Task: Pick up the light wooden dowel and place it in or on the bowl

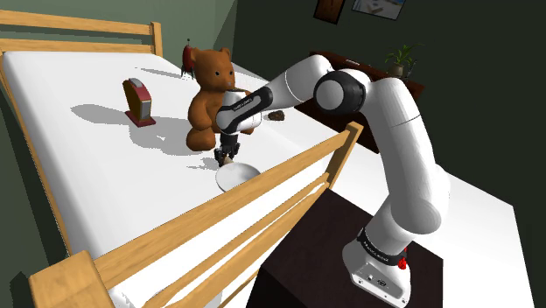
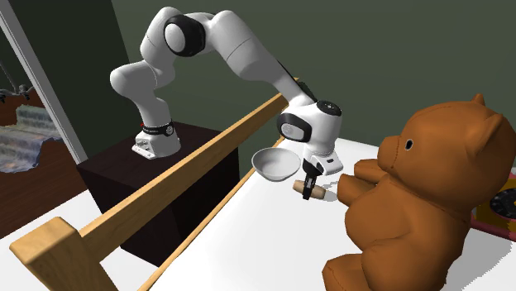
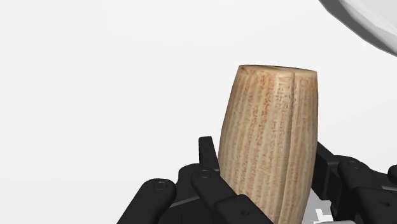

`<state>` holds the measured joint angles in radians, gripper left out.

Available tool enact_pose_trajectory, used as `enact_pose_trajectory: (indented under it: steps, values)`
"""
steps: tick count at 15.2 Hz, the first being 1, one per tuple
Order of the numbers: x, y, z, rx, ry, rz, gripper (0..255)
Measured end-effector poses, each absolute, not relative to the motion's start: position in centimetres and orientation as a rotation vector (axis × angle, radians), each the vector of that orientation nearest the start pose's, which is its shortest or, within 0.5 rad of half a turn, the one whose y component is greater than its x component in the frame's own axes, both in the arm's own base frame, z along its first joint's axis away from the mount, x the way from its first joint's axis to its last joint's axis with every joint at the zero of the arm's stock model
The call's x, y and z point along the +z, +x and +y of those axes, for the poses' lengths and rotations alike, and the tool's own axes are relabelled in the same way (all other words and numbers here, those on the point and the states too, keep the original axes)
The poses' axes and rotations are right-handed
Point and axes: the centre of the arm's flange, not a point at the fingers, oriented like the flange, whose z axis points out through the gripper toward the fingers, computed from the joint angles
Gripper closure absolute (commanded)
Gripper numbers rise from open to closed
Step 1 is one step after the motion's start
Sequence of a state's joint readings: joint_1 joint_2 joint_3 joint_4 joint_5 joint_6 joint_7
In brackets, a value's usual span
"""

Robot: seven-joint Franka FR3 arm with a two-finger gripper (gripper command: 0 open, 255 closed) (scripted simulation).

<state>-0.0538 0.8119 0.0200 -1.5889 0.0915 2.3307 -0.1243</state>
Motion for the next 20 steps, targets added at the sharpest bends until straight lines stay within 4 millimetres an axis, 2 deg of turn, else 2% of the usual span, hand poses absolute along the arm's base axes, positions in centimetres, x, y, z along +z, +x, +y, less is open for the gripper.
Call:
enact_pose_trajectory:
  steps: [9,20]
  values:
    - [15.3,68.6,-2.4,0.098,-3.056,-0.029,255]
    - [20.9,68.7,-2.4,0.097,-3.056,-0.029,255]
